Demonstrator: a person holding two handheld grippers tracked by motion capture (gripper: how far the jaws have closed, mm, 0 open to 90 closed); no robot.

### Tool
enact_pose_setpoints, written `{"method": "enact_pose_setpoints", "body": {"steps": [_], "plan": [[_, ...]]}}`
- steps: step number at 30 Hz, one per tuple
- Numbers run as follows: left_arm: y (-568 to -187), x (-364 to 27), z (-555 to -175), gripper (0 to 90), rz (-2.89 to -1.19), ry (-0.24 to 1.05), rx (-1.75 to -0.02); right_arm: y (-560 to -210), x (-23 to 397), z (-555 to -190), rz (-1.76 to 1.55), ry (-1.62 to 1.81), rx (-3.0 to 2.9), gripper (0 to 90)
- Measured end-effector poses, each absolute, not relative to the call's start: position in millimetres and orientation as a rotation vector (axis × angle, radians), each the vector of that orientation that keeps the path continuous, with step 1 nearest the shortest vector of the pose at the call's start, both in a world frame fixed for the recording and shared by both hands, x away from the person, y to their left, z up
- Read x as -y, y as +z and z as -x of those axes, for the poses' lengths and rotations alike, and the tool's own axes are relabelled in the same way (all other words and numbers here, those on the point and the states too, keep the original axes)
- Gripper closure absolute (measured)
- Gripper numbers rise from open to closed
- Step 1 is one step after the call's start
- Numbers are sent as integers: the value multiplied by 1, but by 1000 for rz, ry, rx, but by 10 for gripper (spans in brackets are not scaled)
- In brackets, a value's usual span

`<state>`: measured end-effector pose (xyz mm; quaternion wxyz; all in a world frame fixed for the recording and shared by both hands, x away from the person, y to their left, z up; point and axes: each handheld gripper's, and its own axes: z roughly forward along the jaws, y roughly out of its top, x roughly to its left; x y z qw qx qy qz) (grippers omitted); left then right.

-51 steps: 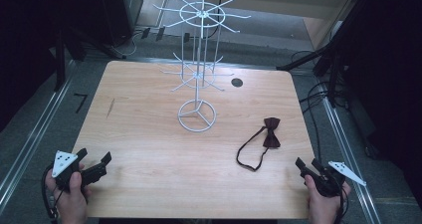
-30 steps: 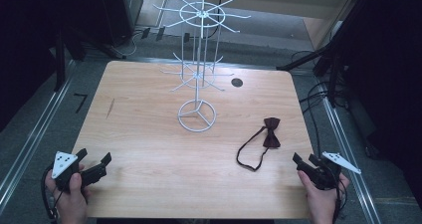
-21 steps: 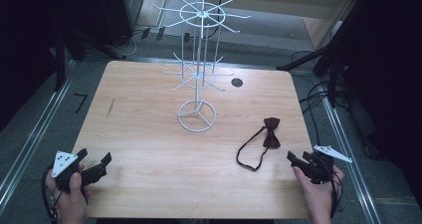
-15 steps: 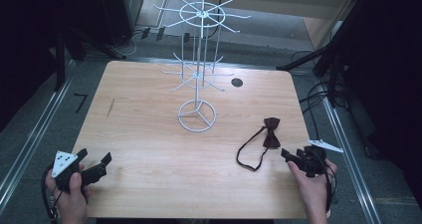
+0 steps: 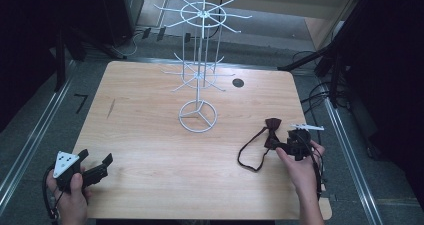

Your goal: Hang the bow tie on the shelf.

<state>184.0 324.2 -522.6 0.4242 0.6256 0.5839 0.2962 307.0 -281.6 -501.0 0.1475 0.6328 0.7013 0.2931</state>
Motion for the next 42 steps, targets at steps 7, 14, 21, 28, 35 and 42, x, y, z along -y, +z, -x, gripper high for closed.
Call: {"method": "enact_pose_setpoints", "body": {"steps": [7,14,21,28,35,42], "plan": [[-523,-324,-185,134,-1568,738,-1465,-507,279,-327,-1863,808,-2077,308],[-523,-323,-185,133,-1577,744,-1470,-511,276,-328,-1889,839,-2110,347],[-523,-323,-186,133,-1579,740,-1477,-519,274,-328,-1901,797,-2116,430],[-523,-324,-186,133,-1575,724,-1475,-522,275,-327,-1873,777,-2106,547],[-523,-325,-185,133,-1564,727,-1478,-521,272,-323,-1767,731,-2163,760],[-523,-325,-185,133,-1563,729,-1478,-519,271,-317,-1686,767,-2158,873]]}}
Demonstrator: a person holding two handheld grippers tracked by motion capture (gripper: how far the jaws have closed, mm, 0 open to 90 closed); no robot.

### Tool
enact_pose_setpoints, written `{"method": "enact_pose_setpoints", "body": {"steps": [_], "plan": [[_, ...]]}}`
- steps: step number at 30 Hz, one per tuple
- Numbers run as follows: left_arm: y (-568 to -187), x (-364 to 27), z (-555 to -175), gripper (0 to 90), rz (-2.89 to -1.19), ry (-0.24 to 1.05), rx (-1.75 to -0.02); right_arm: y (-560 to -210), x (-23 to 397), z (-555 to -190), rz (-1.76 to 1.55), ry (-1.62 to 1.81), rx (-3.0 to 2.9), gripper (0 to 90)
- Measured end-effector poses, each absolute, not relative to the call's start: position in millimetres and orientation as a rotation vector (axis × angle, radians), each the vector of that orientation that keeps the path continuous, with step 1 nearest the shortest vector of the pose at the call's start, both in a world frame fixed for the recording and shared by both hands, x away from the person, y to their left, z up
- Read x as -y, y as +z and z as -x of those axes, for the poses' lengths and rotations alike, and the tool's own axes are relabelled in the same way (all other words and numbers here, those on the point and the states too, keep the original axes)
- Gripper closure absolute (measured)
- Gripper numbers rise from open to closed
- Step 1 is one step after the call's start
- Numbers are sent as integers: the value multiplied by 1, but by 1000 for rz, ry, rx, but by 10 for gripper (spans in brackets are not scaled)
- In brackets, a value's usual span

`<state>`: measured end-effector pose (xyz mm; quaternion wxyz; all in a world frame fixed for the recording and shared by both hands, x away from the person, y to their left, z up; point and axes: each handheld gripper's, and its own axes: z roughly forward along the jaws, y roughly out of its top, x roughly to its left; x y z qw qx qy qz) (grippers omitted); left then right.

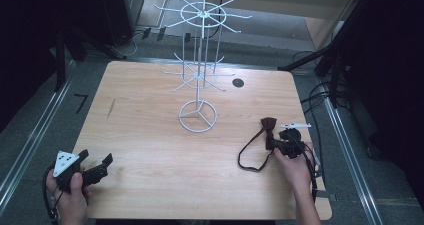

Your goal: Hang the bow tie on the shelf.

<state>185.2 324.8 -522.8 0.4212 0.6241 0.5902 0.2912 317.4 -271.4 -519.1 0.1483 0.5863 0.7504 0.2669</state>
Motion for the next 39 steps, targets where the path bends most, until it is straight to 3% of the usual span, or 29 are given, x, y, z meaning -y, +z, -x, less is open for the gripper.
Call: {"method": "enact_pose_setpoints", "body": {"steps": [17,39], "plan": [[-523,-323,-184,133,-1567,746,-1473,-481,264,-296,-1538,1073,-1945,875],[-523,-324,-184,133,-1560,741,-1467,-443,222,-280,-1395,1242,-1854,871]]}}
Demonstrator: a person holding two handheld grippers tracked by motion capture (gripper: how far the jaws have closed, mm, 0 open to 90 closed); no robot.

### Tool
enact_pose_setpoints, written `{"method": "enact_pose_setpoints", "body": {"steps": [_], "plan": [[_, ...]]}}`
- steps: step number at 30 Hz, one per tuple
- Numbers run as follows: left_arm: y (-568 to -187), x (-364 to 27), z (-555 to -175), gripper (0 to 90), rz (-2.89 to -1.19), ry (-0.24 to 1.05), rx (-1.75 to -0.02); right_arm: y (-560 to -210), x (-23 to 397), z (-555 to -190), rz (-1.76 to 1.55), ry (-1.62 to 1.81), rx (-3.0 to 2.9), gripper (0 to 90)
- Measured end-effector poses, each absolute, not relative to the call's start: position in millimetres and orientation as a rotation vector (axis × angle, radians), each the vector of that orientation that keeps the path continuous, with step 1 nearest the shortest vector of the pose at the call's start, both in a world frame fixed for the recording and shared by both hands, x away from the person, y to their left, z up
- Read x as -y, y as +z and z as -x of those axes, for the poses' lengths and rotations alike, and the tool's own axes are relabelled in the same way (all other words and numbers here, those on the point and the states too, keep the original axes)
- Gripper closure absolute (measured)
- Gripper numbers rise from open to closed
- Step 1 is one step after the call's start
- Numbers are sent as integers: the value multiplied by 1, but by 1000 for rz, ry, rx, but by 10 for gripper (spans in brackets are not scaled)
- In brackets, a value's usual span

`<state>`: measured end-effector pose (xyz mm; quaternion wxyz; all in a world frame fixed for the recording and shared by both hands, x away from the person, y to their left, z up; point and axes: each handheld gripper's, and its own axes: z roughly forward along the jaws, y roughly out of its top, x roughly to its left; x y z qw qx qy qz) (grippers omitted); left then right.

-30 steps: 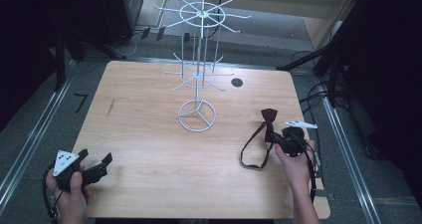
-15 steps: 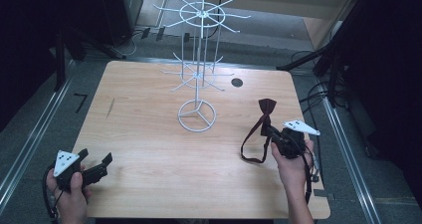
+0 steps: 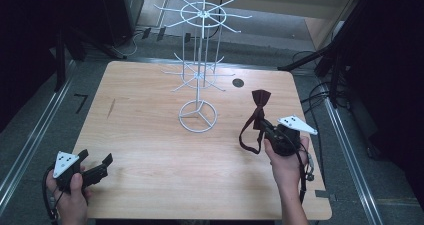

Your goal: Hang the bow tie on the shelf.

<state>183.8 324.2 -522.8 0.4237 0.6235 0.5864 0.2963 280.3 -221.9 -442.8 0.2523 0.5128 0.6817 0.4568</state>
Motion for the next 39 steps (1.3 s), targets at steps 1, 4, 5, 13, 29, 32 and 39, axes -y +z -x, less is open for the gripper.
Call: {"method": "enact_pose_setpoints", "body": {"steps": [1,4,5,13,29,32,39], "plan": [[-523,-324,-184,133,-1560,742,-1467,-441,221,-280,-1386,1249,-1854,871],[-523,-324,-184,133,-1562,742,-1467,-435,217,-280,-1362,1260,-1848,871],[-523,-324,-184,133,-1562,742,-1467,-433,215,-279,-1354,1262,-1848,870],[-523,-324,-184,133,-1561,740,-1468,-423,206,-281,-1320,1294,-1841,870],[-523,-325,-184,133,-1565,738,-1469,-408,186,-284,-1265,1314,-1846,869],[-523,-325,-184,133,-1563,736,-1470,-407,184,-284,-1260,1316,-1848,869],[-523,-325,-184,133,-1563,734,-1471,-401,177,-286,-1238,1330,-1843,869]]}}
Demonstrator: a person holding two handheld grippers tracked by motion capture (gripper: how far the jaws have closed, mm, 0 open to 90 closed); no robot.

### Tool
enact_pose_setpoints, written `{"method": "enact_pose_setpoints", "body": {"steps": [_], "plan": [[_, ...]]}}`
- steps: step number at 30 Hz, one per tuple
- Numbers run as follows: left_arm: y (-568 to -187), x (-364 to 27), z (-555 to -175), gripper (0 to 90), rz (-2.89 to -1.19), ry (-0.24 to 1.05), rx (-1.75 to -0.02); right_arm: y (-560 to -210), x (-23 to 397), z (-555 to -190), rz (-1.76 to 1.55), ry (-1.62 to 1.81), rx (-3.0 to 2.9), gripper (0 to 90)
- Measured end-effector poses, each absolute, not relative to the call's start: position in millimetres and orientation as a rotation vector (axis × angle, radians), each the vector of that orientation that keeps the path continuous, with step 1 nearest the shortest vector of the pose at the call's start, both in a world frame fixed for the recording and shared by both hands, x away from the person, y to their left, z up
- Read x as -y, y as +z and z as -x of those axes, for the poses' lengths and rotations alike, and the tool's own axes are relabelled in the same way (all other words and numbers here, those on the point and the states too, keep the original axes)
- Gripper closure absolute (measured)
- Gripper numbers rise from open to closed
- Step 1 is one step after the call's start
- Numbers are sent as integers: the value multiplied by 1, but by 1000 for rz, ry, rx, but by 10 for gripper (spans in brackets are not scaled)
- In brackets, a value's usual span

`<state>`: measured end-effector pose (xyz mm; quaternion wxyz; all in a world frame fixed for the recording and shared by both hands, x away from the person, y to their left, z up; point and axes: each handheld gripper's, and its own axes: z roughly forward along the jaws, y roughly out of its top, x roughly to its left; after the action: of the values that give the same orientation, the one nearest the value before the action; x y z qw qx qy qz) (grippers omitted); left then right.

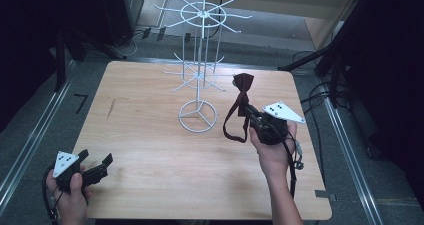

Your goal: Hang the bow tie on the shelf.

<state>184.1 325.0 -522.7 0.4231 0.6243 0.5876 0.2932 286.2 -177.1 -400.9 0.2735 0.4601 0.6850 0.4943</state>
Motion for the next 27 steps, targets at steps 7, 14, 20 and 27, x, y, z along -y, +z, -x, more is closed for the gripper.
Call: {"method": "enact_pose_setpoints", "body": {"steps": [7,14,20,27], "plan": [[-523,-325,-184,133,-1562,733,-1470,-395,170,-289,-1221,1341,-1839,870],[-523,-325,-184,133,-1562,733,-1470,-391,164,-294,-1220,1352,-1838,870],[-523,-325,-184,134,-1562,731,-1469,-388,157,-300,-1224,1353,-1845,870],[-523,-325,-184,133,-1561,730,-1470,-386,148,-304,-1216,1358,-1850,870]]}}
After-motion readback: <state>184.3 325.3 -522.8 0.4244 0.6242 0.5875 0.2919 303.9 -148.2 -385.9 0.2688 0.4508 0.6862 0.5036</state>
